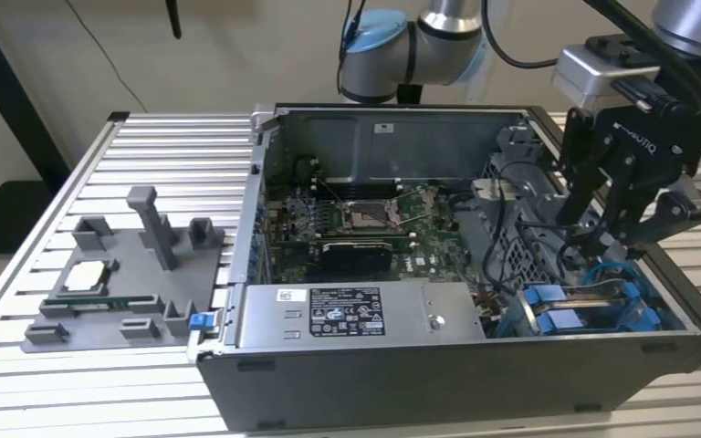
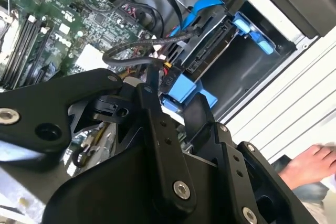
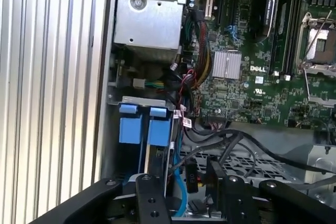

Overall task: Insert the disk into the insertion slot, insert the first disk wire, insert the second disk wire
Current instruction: 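Insert the first disk wire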

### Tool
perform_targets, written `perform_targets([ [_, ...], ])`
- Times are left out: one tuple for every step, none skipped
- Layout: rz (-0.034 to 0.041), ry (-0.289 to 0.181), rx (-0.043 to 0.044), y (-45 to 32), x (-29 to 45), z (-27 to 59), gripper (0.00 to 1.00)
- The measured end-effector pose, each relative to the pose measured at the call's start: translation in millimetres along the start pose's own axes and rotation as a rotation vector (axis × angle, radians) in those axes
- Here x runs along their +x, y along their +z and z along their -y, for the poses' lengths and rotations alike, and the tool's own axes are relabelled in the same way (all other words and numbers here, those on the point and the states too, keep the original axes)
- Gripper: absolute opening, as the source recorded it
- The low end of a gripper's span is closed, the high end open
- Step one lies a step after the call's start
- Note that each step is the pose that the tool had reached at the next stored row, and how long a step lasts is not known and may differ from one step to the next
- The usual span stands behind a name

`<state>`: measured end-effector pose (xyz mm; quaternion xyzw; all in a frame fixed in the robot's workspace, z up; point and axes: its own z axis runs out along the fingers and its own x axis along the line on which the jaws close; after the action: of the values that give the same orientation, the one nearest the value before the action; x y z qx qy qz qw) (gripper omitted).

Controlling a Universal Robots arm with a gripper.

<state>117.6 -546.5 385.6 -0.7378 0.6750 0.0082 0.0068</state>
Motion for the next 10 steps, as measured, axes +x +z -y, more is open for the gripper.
perform_targets([
  [-0.0003, -0.007, 0.0051, 0.3, 0.0, 0.0, 1.0],
  [-0.0007, -0.011, 0.0096, 0.9, 0.0, 0.0, 1.0],
  [-0.0009, -0.013, 0.0136, 1.8, 0.0, 0.0, 1.0],
  [-0.0012, -0.015, 0.018, 2.8, 0.1, 0.0, 1.0],
  [-0.0007, -0.015, 0.0222, 3.6, 0.1, 0.0, 1.0],
  [0.0003, -0.015, 0.024, 3.9, 0.1, 0.1, 0.0],
  [0.0018, -0.016, 0.0245, 4.1, 0.1, 0.1, 0.0],
  [0.0032, -0.015, 0.0251, 4.4, 0.1, 0.1, 0.0],
  [0.0045, -0.015, 0.0256, 4.6, 0.1, 0.0, 0.0],
  [0.0053, -0.015, 0.0262, 4.7, 0.1, 0.0, 0.0],
])
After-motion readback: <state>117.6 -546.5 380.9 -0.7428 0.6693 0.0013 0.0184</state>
